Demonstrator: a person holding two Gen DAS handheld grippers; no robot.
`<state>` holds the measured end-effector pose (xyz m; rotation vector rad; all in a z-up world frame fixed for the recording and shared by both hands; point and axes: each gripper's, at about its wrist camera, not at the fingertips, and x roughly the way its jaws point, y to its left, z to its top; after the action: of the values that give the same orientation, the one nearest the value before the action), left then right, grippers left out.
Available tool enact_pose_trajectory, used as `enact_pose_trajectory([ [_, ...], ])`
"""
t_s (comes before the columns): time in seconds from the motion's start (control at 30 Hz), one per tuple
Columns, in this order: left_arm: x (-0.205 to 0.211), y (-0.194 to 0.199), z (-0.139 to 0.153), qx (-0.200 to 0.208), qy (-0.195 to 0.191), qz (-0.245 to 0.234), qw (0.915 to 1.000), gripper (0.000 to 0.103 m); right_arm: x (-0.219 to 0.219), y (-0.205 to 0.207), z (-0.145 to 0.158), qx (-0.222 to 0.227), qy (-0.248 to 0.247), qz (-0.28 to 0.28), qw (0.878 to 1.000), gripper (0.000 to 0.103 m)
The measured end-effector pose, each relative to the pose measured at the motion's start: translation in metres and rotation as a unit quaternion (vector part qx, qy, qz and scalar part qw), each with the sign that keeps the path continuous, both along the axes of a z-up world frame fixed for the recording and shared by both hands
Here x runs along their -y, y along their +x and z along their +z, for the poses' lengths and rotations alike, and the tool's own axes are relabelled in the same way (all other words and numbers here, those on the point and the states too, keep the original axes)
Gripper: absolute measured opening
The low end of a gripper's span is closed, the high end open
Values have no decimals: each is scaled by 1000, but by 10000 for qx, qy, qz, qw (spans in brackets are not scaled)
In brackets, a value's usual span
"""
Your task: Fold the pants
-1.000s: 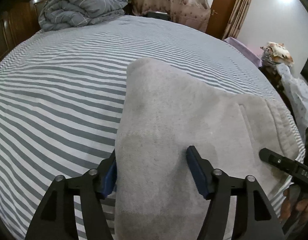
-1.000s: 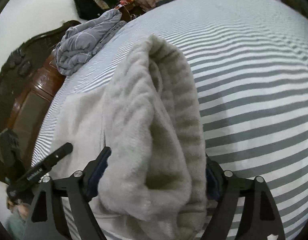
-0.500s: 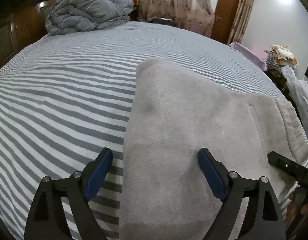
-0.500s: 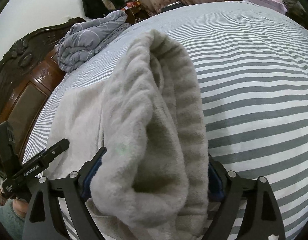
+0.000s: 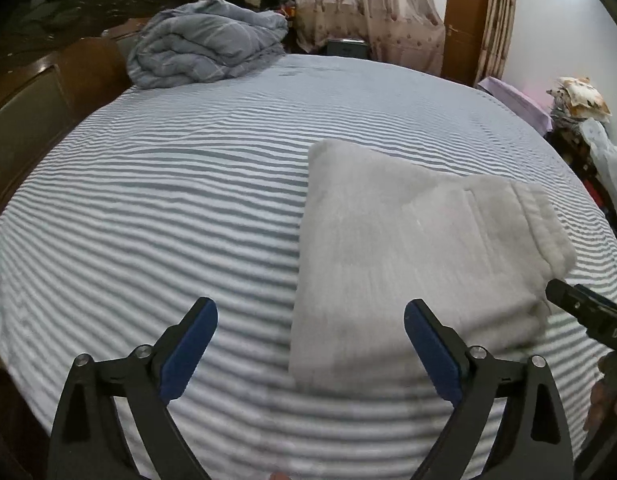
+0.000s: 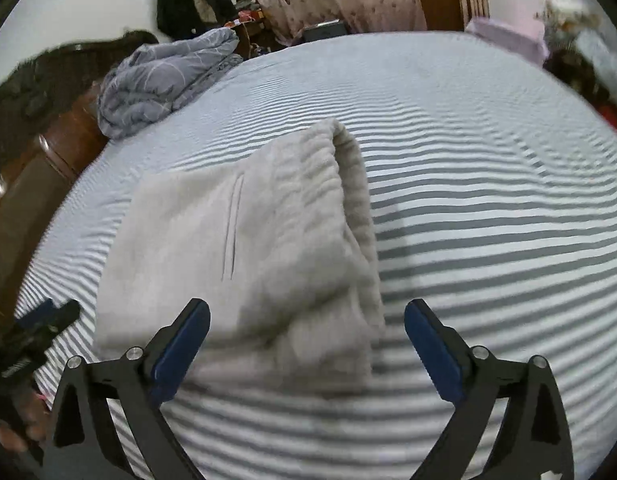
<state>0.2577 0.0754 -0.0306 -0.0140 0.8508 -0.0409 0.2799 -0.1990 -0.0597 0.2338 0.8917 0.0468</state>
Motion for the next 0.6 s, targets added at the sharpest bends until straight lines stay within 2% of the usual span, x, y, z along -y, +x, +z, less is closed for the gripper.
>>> enact_pose_trajectory([
  [0.07, -1, -22, 8, 100, 87, 64, 9999, 96, -10, -21, 13, 109, -262, 43, 9996, 99],
  [0.17, -1, -54, 19, 234, 210, 186, 9993, 98, -23, -51, 31, 281, -382, 140, 9988, 102],
  [0.27, -3, -90, 29, 322, 138, 379, 9987, 99, -36, -84, 45, 421, -468, 174, 9979, 102],
  [0.4, -8, -116, 36, 313, 7, 505, 9982, 100, -49, -115, 55, 607, -452, 214, 9969, 102],
  [0.6, 1, -151, 48, 446, 168, 401, 9981, 100, -60, -144, 62, 638, -476, 380, 9961, 102],
])
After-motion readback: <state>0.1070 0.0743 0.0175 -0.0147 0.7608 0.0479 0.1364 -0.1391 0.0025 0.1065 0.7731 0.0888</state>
